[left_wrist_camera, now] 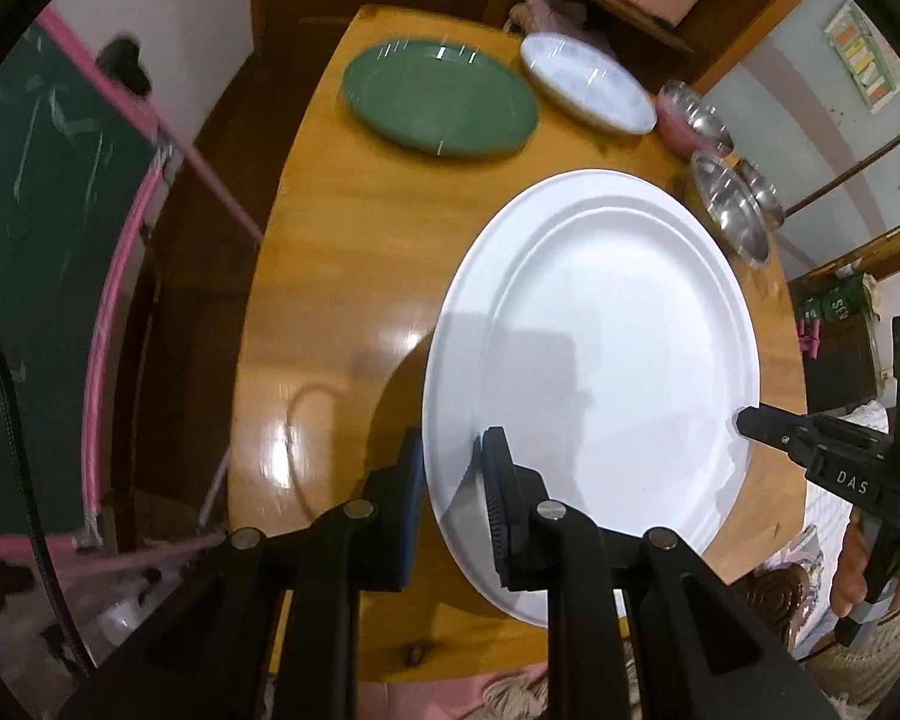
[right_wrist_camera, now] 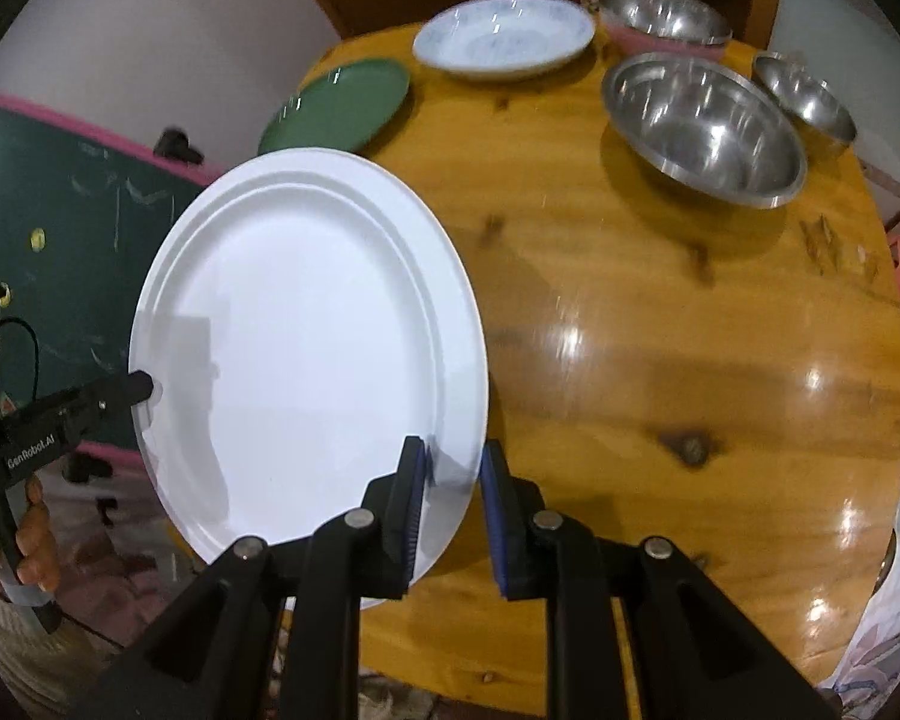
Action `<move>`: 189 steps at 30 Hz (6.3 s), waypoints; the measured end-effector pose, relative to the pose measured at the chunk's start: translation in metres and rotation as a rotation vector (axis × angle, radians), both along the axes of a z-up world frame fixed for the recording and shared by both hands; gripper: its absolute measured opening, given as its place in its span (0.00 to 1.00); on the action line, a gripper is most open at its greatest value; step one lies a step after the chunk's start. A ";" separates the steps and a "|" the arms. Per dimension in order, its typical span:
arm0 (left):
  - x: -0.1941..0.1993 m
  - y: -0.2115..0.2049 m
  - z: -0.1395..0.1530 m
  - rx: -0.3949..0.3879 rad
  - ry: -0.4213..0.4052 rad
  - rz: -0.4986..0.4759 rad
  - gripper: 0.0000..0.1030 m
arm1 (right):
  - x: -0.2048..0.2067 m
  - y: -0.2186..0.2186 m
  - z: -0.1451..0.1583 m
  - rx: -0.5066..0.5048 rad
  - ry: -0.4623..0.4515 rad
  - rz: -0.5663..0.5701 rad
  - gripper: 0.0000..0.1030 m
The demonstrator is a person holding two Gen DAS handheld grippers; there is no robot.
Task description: Organize plates and bowls
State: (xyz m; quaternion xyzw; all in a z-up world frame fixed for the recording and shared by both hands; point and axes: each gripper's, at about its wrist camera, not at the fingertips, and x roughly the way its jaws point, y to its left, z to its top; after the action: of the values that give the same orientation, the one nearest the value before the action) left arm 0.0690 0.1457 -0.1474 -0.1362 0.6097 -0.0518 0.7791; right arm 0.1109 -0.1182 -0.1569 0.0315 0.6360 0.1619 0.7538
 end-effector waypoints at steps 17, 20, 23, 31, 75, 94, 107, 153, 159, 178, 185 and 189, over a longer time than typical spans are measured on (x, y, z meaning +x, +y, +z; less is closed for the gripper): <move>-0.005 0.006 -0.069 -0.022 0.108 0.030 0.17 | -0.020 0.019 -0.055 -0.055 0.089 -0.019 0.18; -0.002 0.006 -0.073 -0.018 0.112 0.030 0.17 | -0.021 0.020 -0.056 -0.062 0.091 -0.017 0.19; 0.000 0.006 -0.073 -0.010 0.112 0.027 0.17 | -0.021 0.017 -0.058 -0.063 0.091 -0.009 0.19; -0.001 0.005 -0.065 0.048 0.074 0.028 0.25 | -0.020 0.012 -0.056 -0.066 0.076 -0.023 0.29; -0.010 -0.033 0.190 0.197 -0.522 0.064 0.79 | -0.028 -0.022 0.165 0.007 -0.468 -0.060 0.30; 0.033 -0.038 0.243 0.287 -0.617 0.089 0.91 | -0.001 0.008 0.246 0.003 -0.683 0.018 0.48; 0.137 0.011 0.179 0.299 -0.506 0.164 0.99 | 0.099 0.029 0.218 -0.040 -0.581 0.013 0.48; 0.284 0.080 -0.075 0.054 -0.018 0.158 0.13 | 0.273 0.103 -0.072 0.115 0.069 -0.054 0.06; 0.281 0.077 -0.069 0.076 -0.001 0.148 0.06 | 0.270 0.102 -0.069 0.083 0.056 -0.056 0.05; 0.221 0.053 0.002 0.053 -0.086 0.119 0.05 | 0.220 0.077 -0.018 0.118 -0.002 -0.066 0.05; 0.179 0.037 0.042 0.042 -0.128 0.094 0.05 | 0.180 0.059 0.017 0.134 -0.038 -0.072 0.05; 0.152 0.027 0.059 0.045 -0.141 0.087 0.05 | 0.154 0.051 0.034 0.135 -0.057 -0.069 0.05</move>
State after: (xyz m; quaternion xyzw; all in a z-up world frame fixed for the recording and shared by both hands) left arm 0.2211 0.1723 -0.0883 -0.1409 0.5480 -0.0136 0.8244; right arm 0.2647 -0.0669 -0.1224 0.0992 0.6005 0.1792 0.7729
